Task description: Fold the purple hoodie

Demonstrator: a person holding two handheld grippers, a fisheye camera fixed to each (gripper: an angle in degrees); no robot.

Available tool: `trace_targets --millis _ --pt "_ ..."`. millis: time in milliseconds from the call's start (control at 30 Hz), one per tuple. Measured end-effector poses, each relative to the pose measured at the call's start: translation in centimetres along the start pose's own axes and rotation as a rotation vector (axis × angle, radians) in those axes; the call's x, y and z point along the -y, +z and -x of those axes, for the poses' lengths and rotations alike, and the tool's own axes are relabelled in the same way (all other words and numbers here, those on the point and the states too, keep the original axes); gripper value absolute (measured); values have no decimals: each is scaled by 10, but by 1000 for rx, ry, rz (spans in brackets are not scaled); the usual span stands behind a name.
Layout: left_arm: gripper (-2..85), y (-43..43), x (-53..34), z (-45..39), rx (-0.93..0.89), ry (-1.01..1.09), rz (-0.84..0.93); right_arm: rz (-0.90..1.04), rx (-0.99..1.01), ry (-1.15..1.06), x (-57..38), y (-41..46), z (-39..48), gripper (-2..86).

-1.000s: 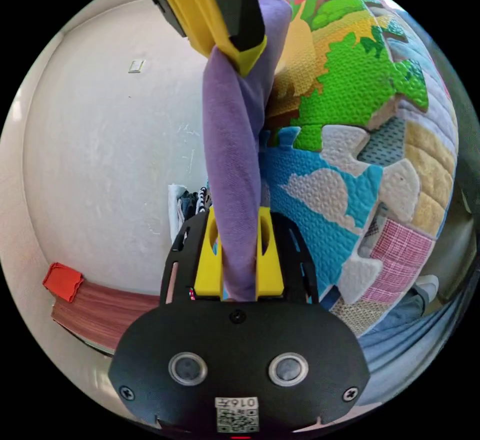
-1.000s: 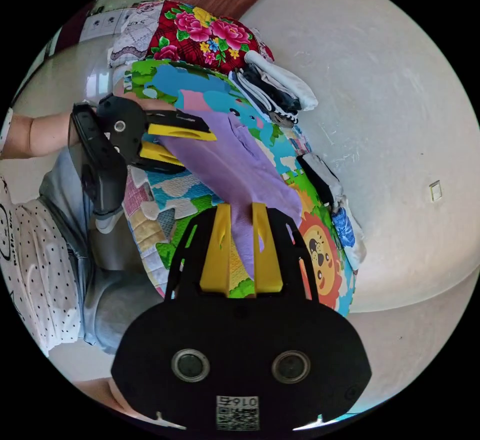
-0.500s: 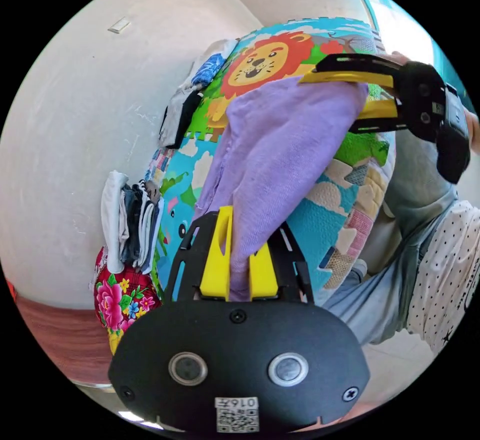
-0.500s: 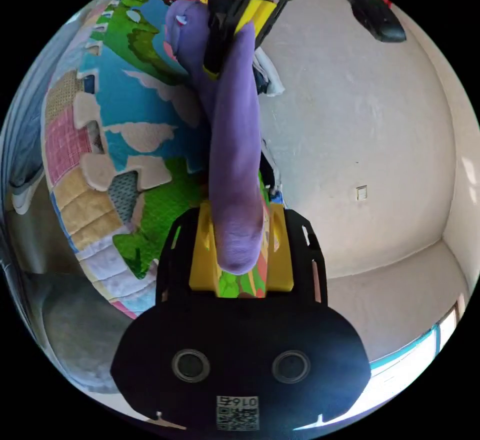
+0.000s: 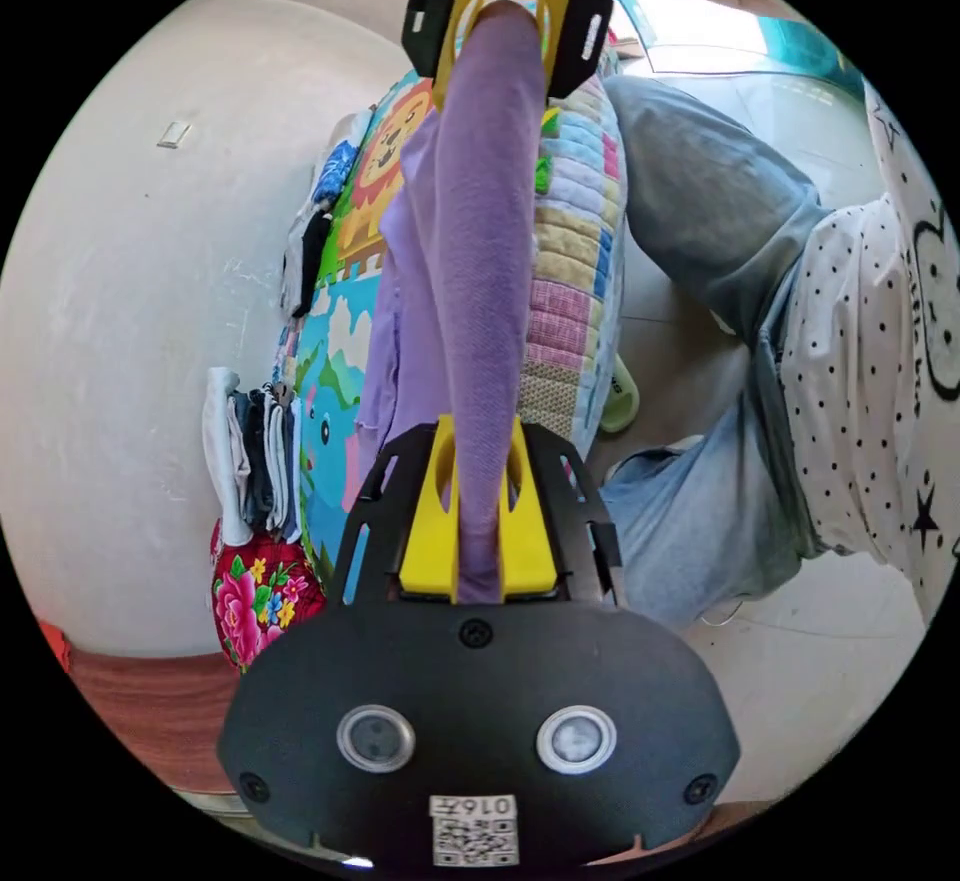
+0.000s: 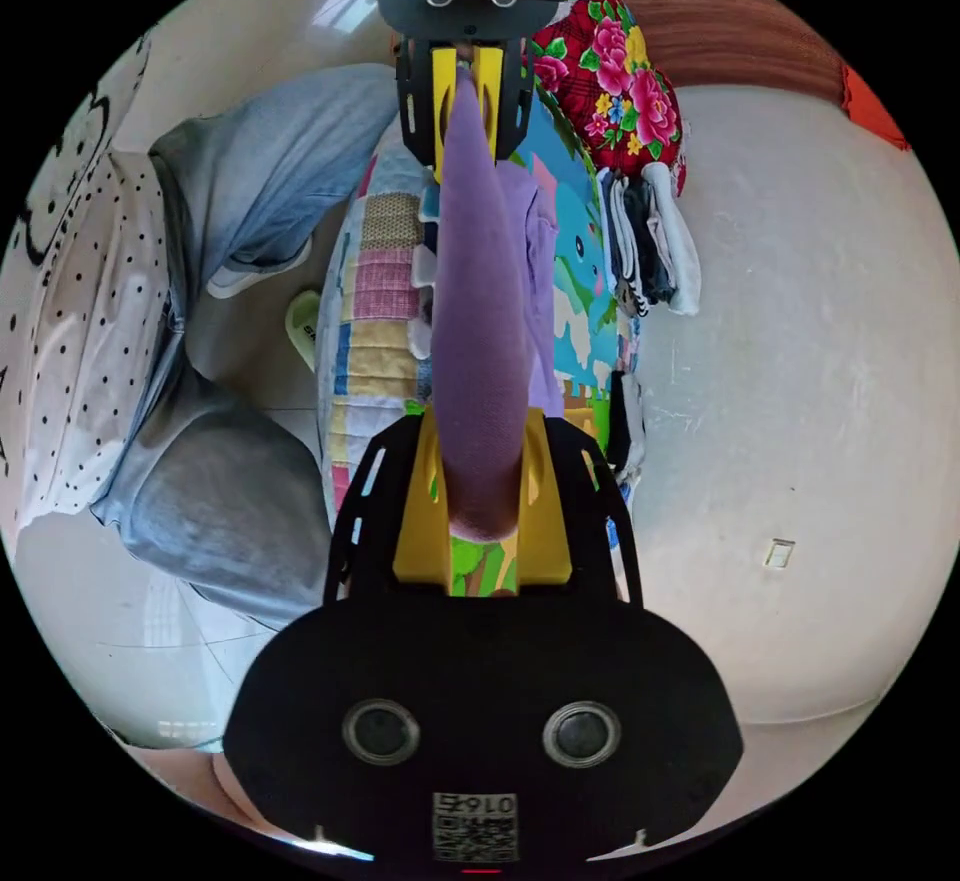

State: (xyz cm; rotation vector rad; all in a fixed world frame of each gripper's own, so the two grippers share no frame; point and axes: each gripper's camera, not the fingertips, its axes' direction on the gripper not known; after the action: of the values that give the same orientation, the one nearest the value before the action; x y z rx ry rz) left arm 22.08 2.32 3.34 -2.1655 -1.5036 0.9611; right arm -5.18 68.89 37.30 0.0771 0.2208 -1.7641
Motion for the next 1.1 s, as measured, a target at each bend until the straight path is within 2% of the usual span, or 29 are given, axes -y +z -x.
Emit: trace_targets --millis 167,367,467,567,633,700,767,833,900,967,1033,1067,1100 --pt "37 -27 -31 51 -148 -68 -80 -84 196 -12 18 -32 -57 100" --pt "14 -13 -80 183 -87 -238 11 -142 269 14 83 -31 -161 101" --pt "6 5 -105 262 18 -369 100 -118 149 76 137 -6 -217 98" --pt "3 2 -144 328 211 -549 50 -156 -71 217 190 12 -267 94" --pt "4 10 -165 341 370 -487 5 -186 -241 273 221 22 -279 96" --pt "9 56 -189 332 559 -273 43 -182 -432 244 256 44 -274 97" --pt "13 111 -206 312 652 -82 117 -154 -644 175 303 97 -255 99" --pt "16 169 -218 294 619 2 212 -118 -684 124 336 146 -236 100" --pt "17 239 -226 269 405 13 288 -71 -688 -6 363 198 -205 101" --pt "19 284 -227 238 298 110 333 9 -599 -192 387 252 -161 99" --pt "20 311 -233 212 461 183 349 30 -526 -211 397 265 -144 97" --pt "23 316 -241 207 536 195 308 54 -603 -204 402 269 -145 96" --pt "27 314 -247 211 515 167 279 62 -588 -198 403 270 -149 96"
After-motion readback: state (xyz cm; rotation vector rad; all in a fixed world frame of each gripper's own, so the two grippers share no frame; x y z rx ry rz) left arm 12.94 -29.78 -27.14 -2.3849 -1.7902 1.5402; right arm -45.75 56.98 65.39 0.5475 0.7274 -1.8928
